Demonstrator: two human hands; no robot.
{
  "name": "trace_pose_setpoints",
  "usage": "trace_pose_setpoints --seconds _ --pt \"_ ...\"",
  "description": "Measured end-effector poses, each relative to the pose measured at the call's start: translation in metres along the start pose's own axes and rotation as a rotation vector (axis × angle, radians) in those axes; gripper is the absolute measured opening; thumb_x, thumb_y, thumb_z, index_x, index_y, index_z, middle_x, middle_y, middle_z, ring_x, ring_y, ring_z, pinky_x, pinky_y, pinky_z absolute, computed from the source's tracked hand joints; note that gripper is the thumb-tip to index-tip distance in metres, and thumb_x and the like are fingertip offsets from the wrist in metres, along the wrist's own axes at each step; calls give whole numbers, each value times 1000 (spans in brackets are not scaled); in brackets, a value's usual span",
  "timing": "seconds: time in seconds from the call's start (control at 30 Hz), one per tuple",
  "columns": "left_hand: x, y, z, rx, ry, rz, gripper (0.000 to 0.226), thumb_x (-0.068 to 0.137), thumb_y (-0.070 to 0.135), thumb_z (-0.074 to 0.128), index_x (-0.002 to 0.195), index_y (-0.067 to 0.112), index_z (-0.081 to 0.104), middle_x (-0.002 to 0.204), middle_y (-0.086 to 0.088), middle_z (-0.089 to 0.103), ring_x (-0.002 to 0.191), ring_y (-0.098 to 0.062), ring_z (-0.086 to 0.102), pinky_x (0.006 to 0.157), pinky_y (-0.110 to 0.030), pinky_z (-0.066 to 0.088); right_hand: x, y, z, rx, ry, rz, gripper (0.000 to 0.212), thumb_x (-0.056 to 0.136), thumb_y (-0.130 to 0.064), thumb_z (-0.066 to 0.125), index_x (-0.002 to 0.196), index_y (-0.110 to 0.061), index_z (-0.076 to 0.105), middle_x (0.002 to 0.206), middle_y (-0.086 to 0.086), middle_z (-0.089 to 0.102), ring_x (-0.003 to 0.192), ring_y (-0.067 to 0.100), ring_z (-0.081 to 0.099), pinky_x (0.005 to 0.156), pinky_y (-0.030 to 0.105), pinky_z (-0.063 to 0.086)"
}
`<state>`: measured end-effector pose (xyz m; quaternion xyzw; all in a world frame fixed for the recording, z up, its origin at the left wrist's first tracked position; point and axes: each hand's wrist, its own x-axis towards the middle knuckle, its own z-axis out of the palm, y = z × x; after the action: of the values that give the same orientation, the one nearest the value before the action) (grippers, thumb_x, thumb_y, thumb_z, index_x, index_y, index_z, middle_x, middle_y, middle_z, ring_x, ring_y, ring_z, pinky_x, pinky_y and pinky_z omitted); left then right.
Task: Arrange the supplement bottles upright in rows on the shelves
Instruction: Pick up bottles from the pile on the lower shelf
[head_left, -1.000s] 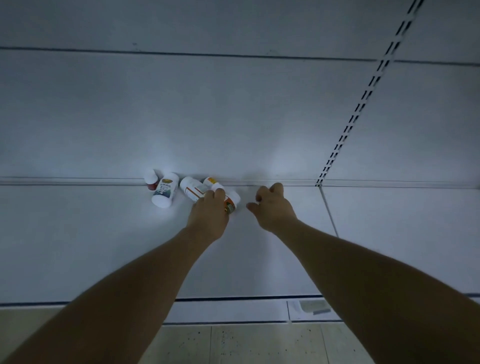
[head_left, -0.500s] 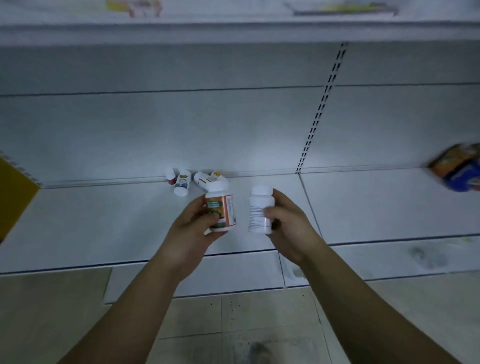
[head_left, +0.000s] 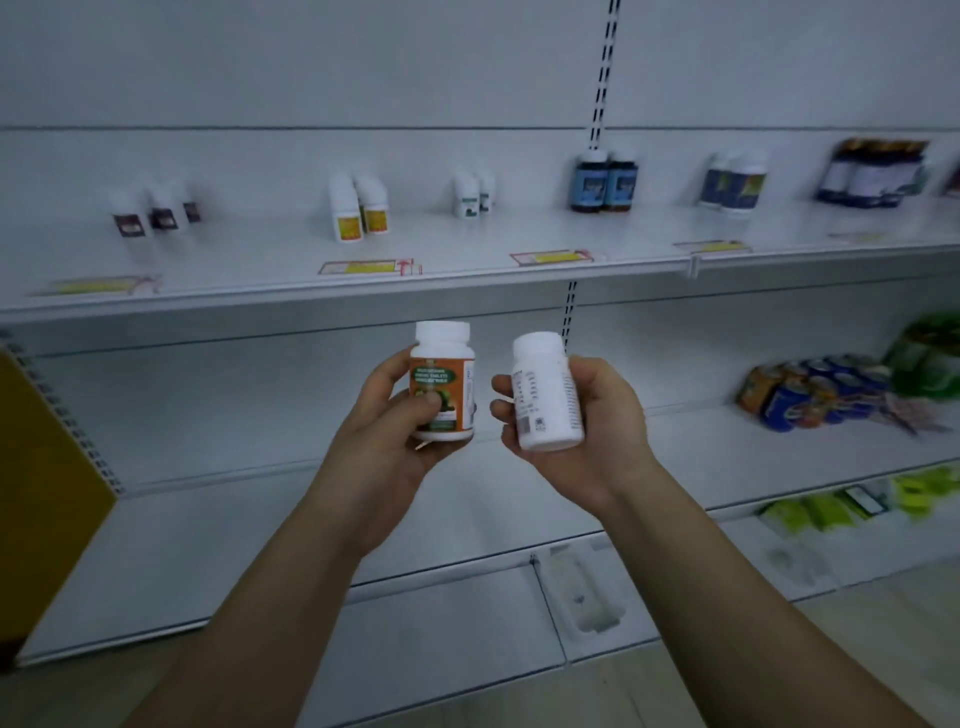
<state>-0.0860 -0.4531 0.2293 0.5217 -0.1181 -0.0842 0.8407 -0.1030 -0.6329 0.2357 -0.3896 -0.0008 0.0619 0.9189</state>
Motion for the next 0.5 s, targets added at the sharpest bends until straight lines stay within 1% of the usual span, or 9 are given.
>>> trace_pose_setpoints --seconds 0.07,0.13,0.2,0.27,0.3,0.37,0.4,0.43,0.5 --pt "-4 13 13 12 -14 17 39 91 0 46 116 28 56 101 -6 71 97 -27 67 70 -36 57 -9 -14 11 32 -24 -34 53 68 -36 59 112 -5 57 85 15 64 62 26 62 59 30 51" --pt "-7 22 26 15 -18 30 38 91 0 45 117 25 56 103 -8 70 98 -29 67 72 -38 57 -16 -27 18 24 -45 -102 52 69 -31 64 114 -9 53 83 12 59 61 24 62 57 30 53" --pt "-8 27 42 4 -24 40 37 91 0 45 117 24 56 101 -9 71 99 -30 66 70 -38 57 -23 -42 20 -7 -65 -153 47 69 -24 64 113 -9 54 82 11 62 65 25 65 61 32 56" --pt "-6 29 60 -9 -34 44 35 92 0 44 115 23 57 99 -9 71 99 -31 66 68 -38 57 -29 -60 16 -52 -61 -164 50 70 -26 62 117 -9 55 90 13 68 76 27 68 65 36 57" --pt "-4 29 71 -16 -37 43 35 92 0 43 113 23 58 100 -10 71 99 -31 65 67 -38 57 -33 -71 11 -65 -51 -152 53 71 -27 60 120 -8 55 95 15 69 79 27 68 64 36 56" --pt "1 24 94 -26 -44 42 35 92 0 43 113 23 58 106 -13 68 101 -33 64 67 -37 58 -41 -93 1 -70 -58 -128 52 71 -30 55 119 -7 57 95 16 68 75 27 67 62 34 53" --pt "3 20 107 -31 -50 45 35 92 1 42 113 23 58 107 -13 67 102 -33 63 66 -37 58 -45 -104 -5 -73 -67 -128 51 71 -32 57 116 -8 58 92 15 67 70 26 65 60 33 51" --pt "5 16 120 -36 -61 51 35 92 1 43 114 24 57 106 -12 68 100 -32 64 66 -36 57 -49 -114 -11 -84 -77 -140 52 69 -34 64 115 -10 59 87 13 64 67 25 64 59 32 50" --pt "10 5 148 -34 -101 70 36 91 2 44 118 25 55 99 -8 71 93 -28 67 66 -35 57 -57 -134 -25 -148 -101 -201 57 64 -31 77 115 -14 58 77 9 63 64 22 63 58 32 52"
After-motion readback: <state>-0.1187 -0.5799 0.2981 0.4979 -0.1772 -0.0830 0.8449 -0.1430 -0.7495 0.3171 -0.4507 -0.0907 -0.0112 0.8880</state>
